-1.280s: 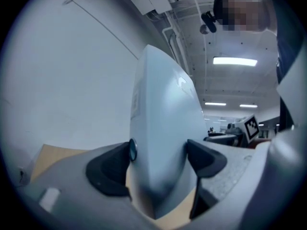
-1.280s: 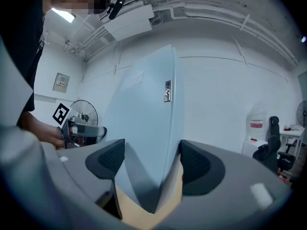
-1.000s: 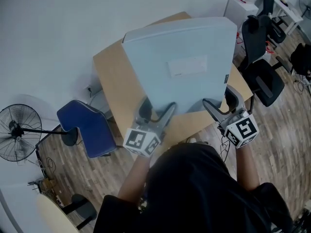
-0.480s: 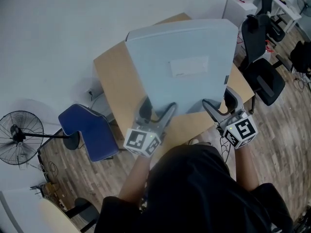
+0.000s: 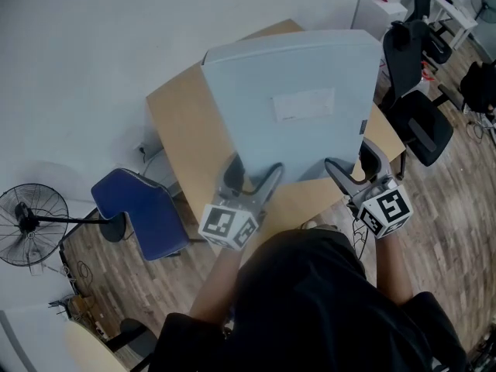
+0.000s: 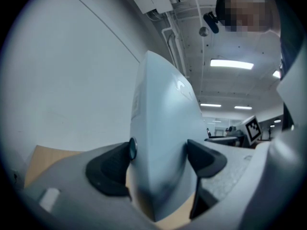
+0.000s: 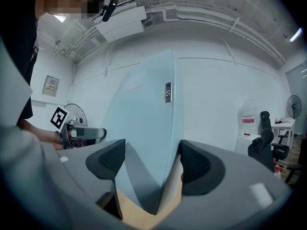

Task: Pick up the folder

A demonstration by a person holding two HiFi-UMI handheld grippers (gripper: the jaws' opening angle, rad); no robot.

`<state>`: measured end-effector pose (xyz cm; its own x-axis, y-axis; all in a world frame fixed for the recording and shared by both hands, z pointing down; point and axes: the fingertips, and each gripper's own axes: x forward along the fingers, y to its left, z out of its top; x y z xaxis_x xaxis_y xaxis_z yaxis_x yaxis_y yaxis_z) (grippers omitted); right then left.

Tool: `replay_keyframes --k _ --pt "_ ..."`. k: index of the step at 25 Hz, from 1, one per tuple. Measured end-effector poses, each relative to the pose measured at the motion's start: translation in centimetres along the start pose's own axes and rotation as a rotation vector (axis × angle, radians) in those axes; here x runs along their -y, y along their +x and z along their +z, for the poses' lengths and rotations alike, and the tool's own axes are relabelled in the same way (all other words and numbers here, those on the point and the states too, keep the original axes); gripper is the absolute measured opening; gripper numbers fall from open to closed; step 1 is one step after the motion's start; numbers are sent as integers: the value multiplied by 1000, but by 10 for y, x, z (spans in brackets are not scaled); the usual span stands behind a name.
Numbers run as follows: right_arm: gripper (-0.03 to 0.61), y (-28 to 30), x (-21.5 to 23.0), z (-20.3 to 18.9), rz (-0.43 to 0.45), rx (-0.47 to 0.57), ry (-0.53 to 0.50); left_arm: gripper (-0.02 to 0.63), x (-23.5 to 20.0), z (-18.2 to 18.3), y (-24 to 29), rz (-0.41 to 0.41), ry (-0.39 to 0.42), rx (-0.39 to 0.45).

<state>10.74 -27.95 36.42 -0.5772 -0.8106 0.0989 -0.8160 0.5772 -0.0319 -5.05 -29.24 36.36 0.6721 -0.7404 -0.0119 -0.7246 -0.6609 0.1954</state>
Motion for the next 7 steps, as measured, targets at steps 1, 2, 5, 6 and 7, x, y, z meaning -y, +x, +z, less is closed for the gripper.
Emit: replay_keyframes --k 1,2,5,6,7 --pt "353 0 0 0 -1 1 2 380 -1 1 0 -1 -4 0" --pt "353 1 0 -1 -1 2 4 380 -1 1 1 -1 -5 0" --pt "351 2 2 -1 -2 6 4 380 -2 1 3 -2 2 1" --pt "351 3 2 -1 -2 7 3 380 -3 1 3 -2 6 1" --pt "351 3 3 -2 -2 8 2 381 -3 1 4 -2 10 1"
